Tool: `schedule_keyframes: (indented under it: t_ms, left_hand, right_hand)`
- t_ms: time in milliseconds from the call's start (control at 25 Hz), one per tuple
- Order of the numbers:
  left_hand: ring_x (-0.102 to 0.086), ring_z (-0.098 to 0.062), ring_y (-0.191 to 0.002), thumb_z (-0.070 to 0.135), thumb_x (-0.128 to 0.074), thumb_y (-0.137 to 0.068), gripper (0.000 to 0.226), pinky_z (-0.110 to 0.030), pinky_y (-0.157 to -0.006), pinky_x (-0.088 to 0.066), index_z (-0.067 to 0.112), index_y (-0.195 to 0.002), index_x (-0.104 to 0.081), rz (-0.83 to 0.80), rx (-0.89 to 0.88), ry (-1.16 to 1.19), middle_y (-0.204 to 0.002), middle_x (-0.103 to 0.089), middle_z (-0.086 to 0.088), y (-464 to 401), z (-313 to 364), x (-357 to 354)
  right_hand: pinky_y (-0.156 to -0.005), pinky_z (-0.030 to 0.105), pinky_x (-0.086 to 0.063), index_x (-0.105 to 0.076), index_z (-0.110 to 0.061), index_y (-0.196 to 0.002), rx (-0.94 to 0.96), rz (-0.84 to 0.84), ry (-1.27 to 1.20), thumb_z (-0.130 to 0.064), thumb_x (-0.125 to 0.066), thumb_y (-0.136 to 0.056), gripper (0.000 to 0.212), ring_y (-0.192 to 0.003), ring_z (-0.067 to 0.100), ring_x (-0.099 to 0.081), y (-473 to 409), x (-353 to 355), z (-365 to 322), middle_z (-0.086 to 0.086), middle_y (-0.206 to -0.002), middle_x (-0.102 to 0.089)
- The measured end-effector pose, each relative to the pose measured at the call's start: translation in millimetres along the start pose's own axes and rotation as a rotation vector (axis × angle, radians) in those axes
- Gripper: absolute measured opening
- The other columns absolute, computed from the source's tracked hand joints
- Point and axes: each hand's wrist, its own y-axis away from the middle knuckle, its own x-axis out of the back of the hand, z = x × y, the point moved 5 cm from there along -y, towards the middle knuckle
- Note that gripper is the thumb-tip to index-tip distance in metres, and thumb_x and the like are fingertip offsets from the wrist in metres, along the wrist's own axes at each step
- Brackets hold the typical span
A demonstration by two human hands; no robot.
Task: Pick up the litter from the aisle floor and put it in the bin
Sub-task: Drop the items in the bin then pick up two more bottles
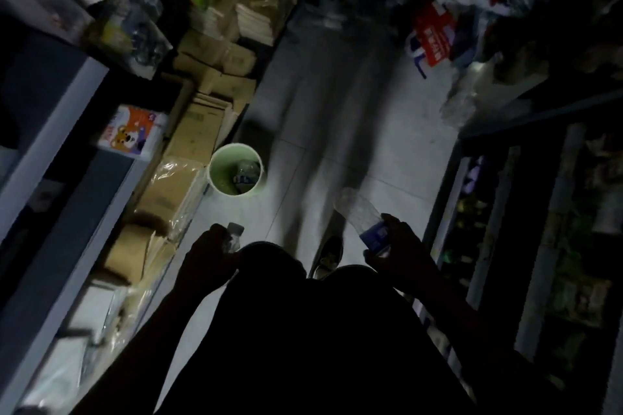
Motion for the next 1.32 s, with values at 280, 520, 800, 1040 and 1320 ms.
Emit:
schedule_keyframes:
  t_ms: [280, 520, 800, 1040, 1320]
  left_hand:
    - [-0.053, -0.029, -0.096, 0.017, -0.077, -0.07, 0.06, -0.04, -0.076, -0.044, 0.008, -0.11, -0.034, 0.058, 0.252, 0.324, -0.107, -0.041, -0.005, -43, -37, 22]
    - [-0.062, -0.025, -0.1, 0.031, -0.077, -0.073, 0.061, -0.031, -0.077, -0.048, 0.012, -0.125, -0.052, 0.077, 0.335, 0.43, -0.116, -0.062, -0.01, -127, -71, 29]
    - [-0.074, -0.017, -0.071, 0.041, -0.079, -0.082, 0.041, -0.018, -0.056, -0.054, 0.018, -0.111, -0.063, 0.221, 0.594, 0.661, -0.092, -0.073, 0.003, -278, -126, -38]
    - [-0.076, -0.017, -0.067, 0.049, -0.078, -0.08, 0.043, -0.034, -0.065, -0.064, 0.02, -0.109, -0.063, 0.297, 0.758, 0.87, -0.097, -0.076, -0.002, -425, -193, -128]
    - [-0.073, -0.022, -0.079, 0.026, -0.071, -0.087, 0.018, -0.047, -0.078, -0.064, 0.032, -0.099, -0.059, 0.318, 0.914, 1.057, -0.101, -0.073, -0.003, -461, -229, -178]
  right_hand:
    - [-0.075, 0.035, -0.051, -0.039, -0.019, -0.124, -0.014, -0.274, 0.067, -0.034, -0.076, -0.088, 0.054, -0.091, 0.022, -0.066, -106, -19, -133, 0.008, -0.114, -0.065]
    - [-0.078, 0.031, -0.043, -0.053, -0.015, -0.123, -0.069, -0.344, 0.137, -0.029, -0.062, -0.098, 0.03, -0.094, 0.027, -0.064, -191, -87, -208, 0.009, -0.108, -0.065]
    - [-0.07, 0.048, -0.065, -0.058, -0.02, -0.085, -0.337, -0.422, -0.079, -0.032, -0.059, -0.099, 0.018, -0.069, 0.029, -0.074, -333, -225, -201, 0.007, -0.081, -0.069]
    - [-0.045, 0.03, -0.057, -0.054, -0.007, -0.116, -0.543, -0.492, -0.196, -0.037, -0.062, -0.101, 0.035, -0.063, 0.027, -0.075, -471, -353, -174, 0.021, -0.106, -0.068]
    - [-0.053, 0.037, -0.061, -0.059, -0.003, -0.109, -0.576, -0.593, -0.079, -0.044, -0.054, -0.104, 0.041, -0.058, 0.025, -0.074, -503, -393, -147, 0.015, -0.081, -0.07]
